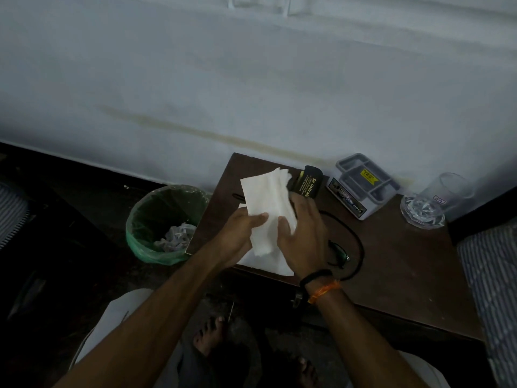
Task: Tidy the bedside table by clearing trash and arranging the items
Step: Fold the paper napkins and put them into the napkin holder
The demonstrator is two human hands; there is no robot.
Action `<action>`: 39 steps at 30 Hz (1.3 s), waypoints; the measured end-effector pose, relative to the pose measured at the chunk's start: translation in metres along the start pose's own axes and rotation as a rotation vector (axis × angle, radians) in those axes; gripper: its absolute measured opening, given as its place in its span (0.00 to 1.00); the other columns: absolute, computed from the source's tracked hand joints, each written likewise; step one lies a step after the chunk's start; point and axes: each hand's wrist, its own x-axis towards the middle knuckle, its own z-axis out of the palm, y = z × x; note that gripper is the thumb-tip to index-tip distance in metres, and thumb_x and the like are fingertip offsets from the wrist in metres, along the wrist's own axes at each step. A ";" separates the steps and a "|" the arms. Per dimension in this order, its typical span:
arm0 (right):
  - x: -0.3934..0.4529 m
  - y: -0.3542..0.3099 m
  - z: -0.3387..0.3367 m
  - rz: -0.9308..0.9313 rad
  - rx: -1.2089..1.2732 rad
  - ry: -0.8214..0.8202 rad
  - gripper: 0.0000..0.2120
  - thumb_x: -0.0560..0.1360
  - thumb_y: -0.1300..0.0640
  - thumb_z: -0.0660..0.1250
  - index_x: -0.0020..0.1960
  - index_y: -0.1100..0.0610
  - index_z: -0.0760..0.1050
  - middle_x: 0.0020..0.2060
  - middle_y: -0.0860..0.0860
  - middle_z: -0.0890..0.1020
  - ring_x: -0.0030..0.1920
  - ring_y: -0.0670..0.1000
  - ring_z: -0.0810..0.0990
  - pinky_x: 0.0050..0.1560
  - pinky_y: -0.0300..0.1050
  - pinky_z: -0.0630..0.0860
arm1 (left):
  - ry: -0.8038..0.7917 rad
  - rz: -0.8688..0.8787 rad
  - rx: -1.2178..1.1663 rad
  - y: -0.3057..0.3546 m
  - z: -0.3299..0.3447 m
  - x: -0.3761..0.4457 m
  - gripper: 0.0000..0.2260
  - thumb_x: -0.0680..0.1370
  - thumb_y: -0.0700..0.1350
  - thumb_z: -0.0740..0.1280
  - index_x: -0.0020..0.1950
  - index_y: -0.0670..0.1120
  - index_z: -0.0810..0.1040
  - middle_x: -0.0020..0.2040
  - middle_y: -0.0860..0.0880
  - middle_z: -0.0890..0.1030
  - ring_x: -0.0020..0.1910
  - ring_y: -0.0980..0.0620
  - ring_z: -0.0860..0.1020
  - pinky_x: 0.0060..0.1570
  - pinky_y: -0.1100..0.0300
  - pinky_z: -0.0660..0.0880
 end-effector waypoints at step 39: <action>0.022 0.031 -0.029 0.469 0.727 -0.559 0.12 0.75 0.56 0.72 0.57 0.58 0.82 0.52 0.53 0.86 0.53 0.54 0.85 0.56 0.55 0.80 | 0.064 0.248 0.397 0.013 0.026 0.026 0.08 0.80 0.52 0.64 0.55 0.52 0.78 0.48 0.52 0.83 0.46 0.55 0.83 0.38 0.64 0.79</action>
